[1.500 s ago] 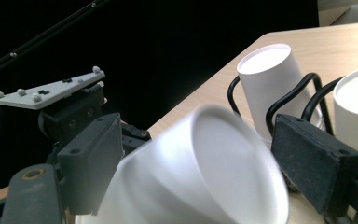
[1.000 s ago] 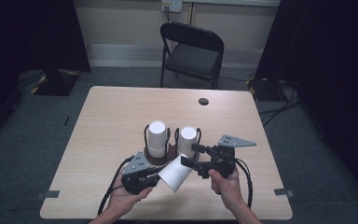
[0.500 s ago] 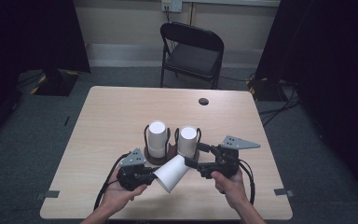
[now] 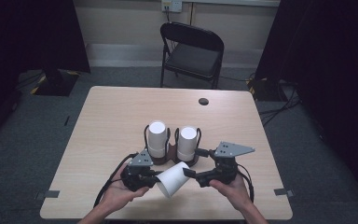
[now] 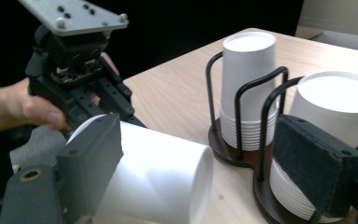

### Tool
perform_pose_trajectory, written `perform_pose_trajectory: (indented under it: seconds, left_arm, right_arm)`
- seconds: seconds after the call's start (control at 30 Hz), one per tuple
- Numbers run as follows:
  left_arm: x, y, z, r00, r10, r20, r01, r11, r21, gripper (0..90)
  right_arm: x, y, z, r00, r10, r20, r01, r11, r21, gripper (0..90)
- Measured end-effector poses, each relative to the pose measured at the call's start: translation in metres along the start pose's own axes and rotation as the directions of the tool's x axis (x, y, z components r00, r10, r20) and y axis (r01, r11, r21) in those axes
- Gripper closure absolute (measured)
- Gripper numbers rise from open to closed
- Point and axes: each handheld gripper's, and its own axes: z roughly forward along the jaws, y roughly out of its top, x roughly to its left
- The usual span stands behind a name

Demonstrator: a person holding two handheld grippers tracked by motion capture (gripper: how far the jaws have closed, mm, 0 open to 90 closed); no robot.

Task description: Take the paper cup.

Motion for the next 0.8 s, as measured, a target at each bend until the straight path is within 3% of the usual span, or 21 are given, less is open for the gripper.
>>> perform_pose_trajectory:
  seconds: [0.27, 0.4, 0.6, 0.67, 0.7, 0.8]
  left_arm:
    - [-0.001, 0.005, 0.001, 0.9999, 0.004, -0.011, -0.003, 0.9930, 0.118, 85.0]
    - [-0.001, 0.008, 0.000, 0.9998, 0.010, -0.016, -0.007, 0.9896, 0.144, 85.1]
    - [0.002, 0.011, 0.001, 0.9992, 0.041, -0.003, -0.039, 0.9701, 0.239, 85.1]
    - [0.001, 0.011, 0.003, 0.9998, 0.021, 0.005, -0.022, 0.9678, 0.251, 85.1]
    - [0.002, 0.011, 0.005, 0.9997, 0.020, 0.016, -0.024, 0.9617, 0.273, 85.1]
    - [0.004, 0.011, 0.007, 0.9999, 0.010, 0.011, -0.013, 0.9577, 0.287, 85.1]
  right_arm:
    - [0.008, -0.004, 0.009, 0.9969, -0.062, -0.047, 0.066, 0.995, 0.077, 16.8]
    - [0.011, -0.007, 0.013, 0.9926, -0.099, -0.070, 0.106, 0.989, 0.107, 16.7]
    - [0.018, -0.009, 0.018, 0.9828, -0.175, -0.058, 0.182, 0.973, 0.139, 15.6]
    - [0.020, -0.010, 0.020, 0.9780, -0.202, -0.051, 0.208, 0.967, 0.150, 15.6]
    - [0.021, -0.010, 0.021, 0.9763, -0.209, -0.055, 0.215, 0.964, 0.155, 15.6]
    - [0.024, -0.013, 0.025, 0.9691, -0.234, -0.079, 0.245, 0.952, 0.184, 16.1]
